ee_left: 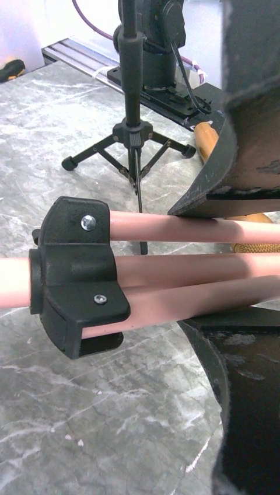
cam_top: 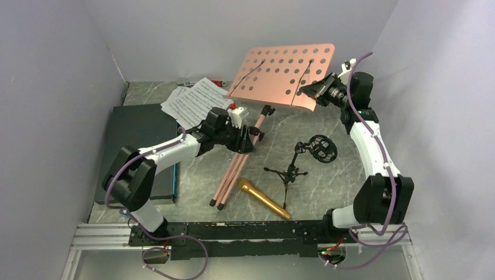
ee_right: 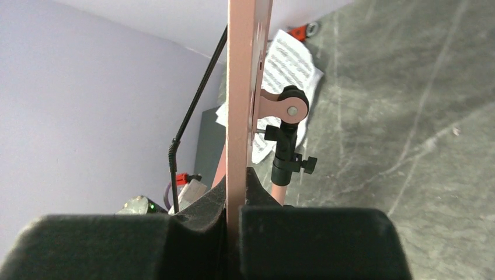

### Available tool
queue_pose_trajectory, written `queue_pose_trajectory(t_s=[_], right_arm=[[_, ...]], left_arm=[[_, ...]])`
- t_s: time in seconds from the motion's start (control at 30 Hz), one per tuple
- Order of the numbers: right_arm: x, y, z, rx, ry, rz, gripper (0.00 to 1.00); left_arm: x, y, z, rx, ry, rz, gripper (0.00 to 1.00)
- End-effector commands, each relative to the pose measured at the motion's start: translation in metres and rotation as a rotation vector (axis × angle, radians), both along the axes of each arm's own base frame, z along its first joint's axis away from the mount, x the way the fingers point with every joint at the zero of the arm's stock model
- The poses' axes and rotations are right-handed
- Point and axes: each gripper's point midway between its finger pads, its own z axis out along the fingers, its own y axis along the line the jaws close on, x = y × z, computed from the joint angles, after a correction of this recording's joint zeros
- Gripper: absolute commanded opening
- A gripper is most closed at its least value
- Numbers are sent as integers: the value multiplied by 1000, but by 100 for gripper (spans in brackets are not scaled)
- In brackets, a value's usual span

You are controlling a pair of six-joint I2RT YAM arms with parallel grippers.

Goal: Set up the instrument practice props

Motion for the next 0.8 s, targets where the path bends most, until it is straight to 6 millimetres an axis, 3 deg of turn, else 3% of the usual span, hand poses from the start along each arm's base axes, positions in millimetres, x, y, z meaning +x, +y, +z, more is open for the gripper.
queue_pose_trajectory(t_s=[0.0, 0.13, 0.33, 0.77], right_arm=[[-43, 31, 132, -113, -502, 128, 0], [-78, 60, 163, -119, -603, 197, 0], [-123, 89, 191, -90, -743, 301, 0], [-189, 115, 229, -32, -963, 446, 0]], left_arm=[[6, -7, 88, -165, -274, -50, 3], [8, 1, 106, -180, -373, -16, 3], [14, 10, 137, -201, -502, 29, 3], [17, 22, 208, -298, -799, 77, 3]])
